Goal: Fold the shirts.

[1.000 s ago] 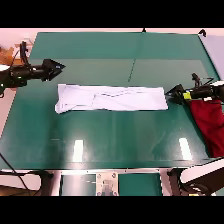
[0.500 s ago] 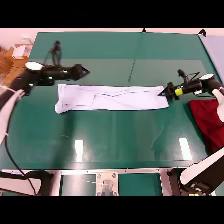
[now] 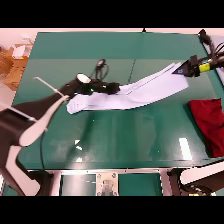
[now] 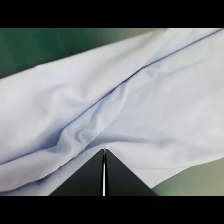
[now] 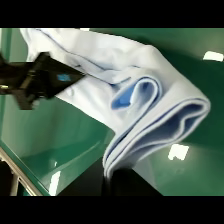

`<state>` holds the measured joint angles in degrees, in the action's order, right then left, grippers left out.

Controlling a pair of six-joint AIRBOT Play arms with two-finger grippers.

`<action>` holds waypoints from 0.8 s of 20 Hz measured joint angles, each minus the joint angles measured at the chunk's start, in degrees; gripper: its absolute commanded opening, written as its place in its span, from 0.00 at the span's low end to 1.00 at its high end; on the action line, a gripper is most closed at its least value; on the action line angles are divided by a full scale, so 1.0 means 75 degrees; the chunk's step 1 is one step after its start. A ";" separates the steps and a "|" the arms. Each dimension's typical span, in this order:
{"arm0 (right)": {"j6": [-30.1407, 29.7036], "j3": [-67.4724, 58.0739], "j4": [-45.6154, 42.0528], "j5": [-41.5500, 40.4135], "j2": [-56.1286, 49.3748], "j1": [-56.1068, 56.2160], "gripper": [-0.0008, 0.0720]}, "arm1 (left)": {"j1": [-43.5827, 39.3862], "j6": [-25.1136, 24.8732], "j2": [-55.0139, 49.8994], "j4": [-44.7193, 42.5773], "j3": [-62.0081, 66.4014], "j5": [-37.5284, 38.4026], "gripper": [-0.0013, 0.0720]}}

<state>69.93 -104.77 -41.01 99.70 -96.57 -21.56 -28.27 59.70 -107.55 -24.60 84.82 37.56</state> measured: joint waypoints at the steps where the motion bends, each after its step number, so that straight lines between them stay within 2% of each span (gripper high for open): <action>1: 0.0003 -0.0055 0.0052 0.0023 0.0184 -0.0003 0.03 | -0.0213 0.0125 -0.0286 -0.0003 0.0323 0.0044 0.05; 6: 0.0035 -0.0178 0.0315 0.0029 0.0749 0.0000 0.03 | -0.0950 0.0641 -0.1390 -0.0087 0.1649 0.0259 0.05; 11: 0.0134 -0.0201 0.0560 -0.0017 0.0871 -0.0003 0.03 | -0.1151 0.0944 -0.1853 -0.0105 0.2489 0.0449 0.05; 13: 0.0219 -0.0201 0.0612 -0.0017 0.0889 0.0000 0.03 | -0.0944 0.0997 -0.1871 -0.0198 0.2798 0.0898 0.05; 16: 0.0420 -0.0201 0.0694 -0.0023 0.0901 0.0160 0.03 | -0.0283 0.1154 -0.1705 -0.0924 0.3386 0.2355 0.05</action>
<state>73.08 -106.28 -35.81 99.53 -89.82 -20.36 -30.39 68.36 -120.33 -31.53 110.21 55.22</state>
